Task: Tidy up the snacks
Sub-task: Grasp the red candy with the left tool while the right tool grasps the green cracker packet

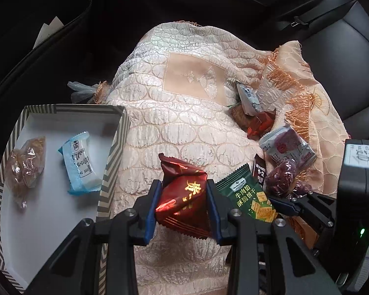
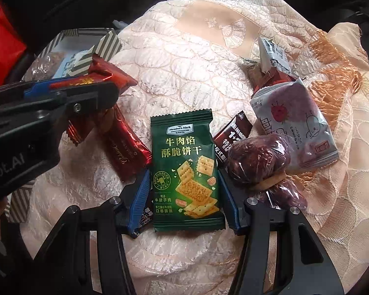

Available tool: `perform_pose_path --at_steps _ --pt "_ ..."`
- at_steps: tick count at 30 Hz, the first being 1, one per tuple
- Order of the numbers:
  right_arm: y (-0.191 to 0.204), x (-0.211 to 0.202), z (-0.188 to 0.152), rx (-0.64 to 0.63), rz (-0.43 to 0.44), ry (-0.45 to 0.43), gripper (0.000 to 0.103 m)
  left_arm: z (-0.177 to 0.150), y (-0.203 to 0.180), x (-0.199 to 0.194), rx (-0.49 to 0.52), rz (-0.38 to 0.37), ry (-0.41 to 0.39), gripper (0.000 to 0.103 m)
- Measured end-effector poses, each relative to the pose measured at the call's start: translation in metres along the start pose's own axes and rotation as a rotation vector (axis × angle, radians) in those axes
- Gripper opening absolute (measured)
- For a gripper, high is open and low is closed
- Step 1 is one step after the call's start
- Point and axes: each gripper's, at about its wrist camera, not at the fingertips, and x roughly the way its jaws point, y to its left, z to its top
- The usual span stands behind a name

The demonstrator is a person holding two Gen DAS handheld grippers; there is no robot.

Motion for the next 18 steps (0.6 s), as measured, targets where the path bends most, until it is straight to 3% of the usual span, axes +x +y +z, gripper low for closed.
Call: perform_pose_path --at_steps 2,4,18 --pt "-0.007 -0.003 -0.003 0.029 0.019 -0.010 0.045 -0.002 0.002 -0.003 -0.007 -0.001 -0.005 0.038" --pt "-0.009 -0.008 -0.007 0.032 0.025 -0.022 0.044 -0.003 0.003 -0.007 -0.010 -0.007 -0.013 0.038" --pt "-0.002 -0.063 -0.024 0.056 0.060 -0.146 0.044 -0.020 0.010 -0.051 -0.013 -0.003 -0.090 0.038"
